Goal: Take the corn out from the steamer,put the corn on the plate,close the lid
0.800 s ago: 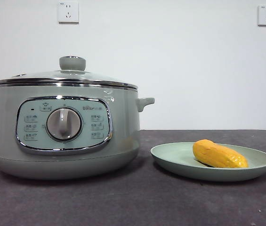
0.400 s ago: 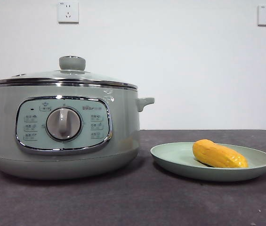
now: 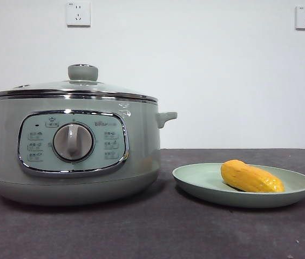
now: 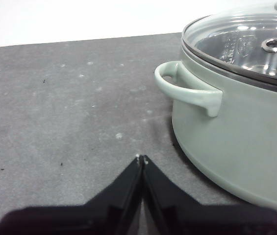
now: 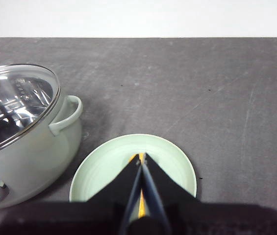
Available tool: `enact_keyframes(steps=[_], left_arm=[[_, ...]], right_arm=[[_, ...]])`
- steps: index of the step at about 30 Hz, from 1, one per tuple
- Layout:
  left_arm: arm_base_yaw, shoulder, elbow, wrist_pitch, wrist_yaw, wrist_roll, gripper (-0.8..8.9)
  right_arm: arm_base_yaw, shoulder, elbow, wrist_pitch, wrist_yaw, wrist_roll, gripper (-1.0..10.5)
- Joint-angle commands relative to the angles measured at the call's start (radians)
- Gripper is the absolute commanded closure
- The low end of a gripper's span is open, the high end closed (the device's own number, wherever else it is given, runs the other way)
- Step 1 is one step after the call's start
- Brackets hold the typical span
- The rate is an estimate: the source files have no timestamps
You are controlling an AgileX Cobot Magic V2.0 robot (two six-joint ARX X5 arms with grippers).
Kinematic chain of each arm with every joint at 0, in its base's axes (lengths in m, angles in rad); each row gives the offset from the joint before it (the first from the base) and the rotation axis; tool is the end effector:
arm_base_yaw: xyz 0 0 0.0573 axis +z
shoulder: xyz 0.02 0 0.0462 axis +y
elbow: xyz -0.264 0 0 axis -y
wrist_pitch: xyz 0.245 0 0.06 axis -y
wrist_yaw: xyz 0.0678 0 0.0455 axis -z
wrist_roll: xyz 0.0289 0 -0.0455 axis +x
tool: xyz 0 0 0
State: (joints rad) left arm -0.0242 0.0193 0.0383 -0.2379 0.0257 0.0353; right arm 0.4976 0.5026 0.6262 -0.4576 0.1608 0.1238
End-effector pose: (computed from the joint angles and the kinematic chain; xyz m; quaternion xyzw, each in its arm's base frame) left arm 0.0942 -0.0030 0.1522 0.0175 0.1088 -0.0267 0.9936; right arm 0.1036 0.0510 0.2888 0.0065 0.1672 0.1552 0.9736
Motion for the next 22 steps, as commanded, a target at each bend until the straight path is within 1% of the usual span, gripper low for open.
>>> enact_keyframes(steps=[1,9,10,11,13,15,18,19,22], left_arm=[[0.004,-0.003,-0.016,0.003,0.002,0.002,8.17],[0.004,-0.003,-0.016,0.003,0.002,0.002,8.17],[0.004,-0.003,-0.016,0.003,0.002,0.002,8.17],[0.004,-0.003,-0.016,0.003,0.002,0.002,8.17],[0.004,-0.003,-0.016,0.003,0.002,0.002,8.17],[0.004,-0.003,-0.016,0.003,0.002,0.002,8.17],[0.004,-0.003,-0.016,0.003,0.001,0.002,8.17],[0.004,-0.003,-0.016,0.003,0.002,0.002,8.17],[0.004,-0.003,-0.016,0.003,0.002,0.002,8.17]], right_arm=[[0.001,-0.001,-0.006,0.004,0.003,0.01,9.4],[0.001,-0.001,-0.006,0.003,0.003,0.009,9.4],[0.001,-0.001,-0.006,0.004,0.005,-0.011,9.4],[0.001,-0.004,-0.006,0.001,0.002,-0.055,9.4],[-0.01,-0.038,-0.008,-0.022,0.007,-0.09,9.4],[-0.046,-0.084,-0.023,-0.016,-0.004,-0.135,9.4],[-0.131,-0.16,-0.069,0.036,-0.008,-0.144,9.4],[-0.167,-0.188,-0.091,0.06,-0.019,-0.144,9.4],[-0.262,-0.257,-0.168,0.143,-0.096,-0.166,9.4]])
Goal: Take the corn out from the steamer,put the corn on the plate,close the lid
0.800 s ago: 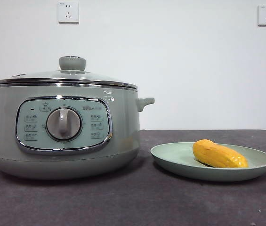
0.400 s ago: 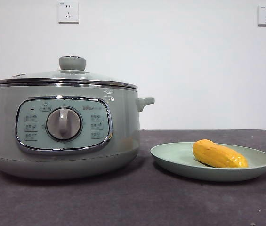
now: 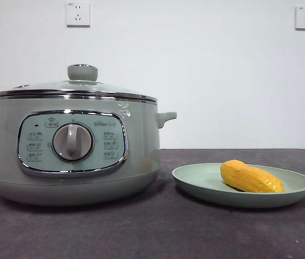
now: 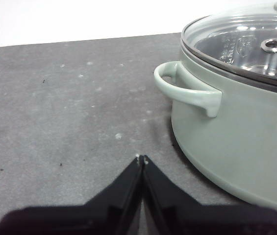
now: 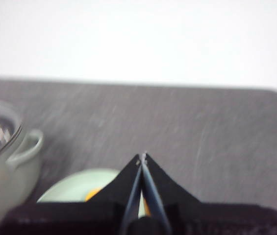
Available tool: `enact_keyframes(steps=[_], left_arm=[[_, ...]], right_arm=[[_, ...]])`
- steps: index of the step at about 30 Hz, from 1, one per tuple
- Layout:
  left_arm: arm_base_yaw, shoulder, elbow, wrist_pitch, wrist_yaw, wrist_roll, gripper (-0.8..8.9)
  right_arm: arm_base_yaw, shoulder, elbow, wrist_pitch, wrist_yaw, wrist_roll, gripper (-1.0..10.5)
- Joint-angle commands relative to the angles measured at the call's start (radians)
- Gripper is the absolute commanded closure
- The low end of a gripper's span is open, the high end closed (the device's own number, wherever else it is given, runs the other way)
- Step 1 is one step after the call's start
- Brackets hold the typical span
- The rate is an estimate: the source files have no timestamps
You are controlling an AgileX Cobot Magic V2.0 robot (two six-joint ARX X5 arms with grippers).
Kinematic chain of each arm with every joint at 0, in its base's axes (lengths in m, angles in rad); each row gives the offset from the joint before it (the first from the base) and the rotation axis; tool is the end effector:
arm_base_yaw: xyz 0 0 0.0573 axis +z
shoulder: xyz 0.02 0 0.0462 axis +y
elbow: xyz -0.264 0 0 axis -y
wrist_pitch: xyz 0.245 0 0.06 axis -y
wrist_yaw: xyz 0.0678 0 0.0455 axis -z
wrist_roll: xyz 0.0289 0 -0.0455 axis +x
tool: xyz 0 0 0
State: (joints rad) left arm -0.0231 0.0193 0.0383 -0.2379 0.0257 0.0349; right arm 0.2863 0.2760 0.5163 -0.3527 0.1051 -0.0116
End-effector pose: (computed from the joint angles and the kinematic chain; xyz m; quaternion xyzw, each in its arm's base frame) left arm 0.0942 -0.0029 0.1522 0.0172 0.1088 -0.0262 0.9936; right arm 0.0830 0.0213 0.2812 -0.0167 0.0546 0.0907 0.9942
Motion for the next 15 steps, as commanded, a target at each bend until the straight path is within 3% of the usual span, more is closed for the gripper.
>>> enact_keyframes(steps=[1,6,15], left_arm=[[0.003,-0.003,-0.016,0.003,0.001,0.002,8.17],[0.003,-0.003,-0.016,0.003,0.001,0.002,8.17],[0.003,-0.003,-0.016,0.003,0.001,0.002,8.17]], right_arm=[[-0.077,-0.053,-0.087,0.065,-0.061,-0.044,9.4],[-0.155,-0.129,-0.217,0.178,-0.187,-0.066,9.4],[-0.161,-0.204,-0.417,0.263,-0.209,-0.033,9.4]])
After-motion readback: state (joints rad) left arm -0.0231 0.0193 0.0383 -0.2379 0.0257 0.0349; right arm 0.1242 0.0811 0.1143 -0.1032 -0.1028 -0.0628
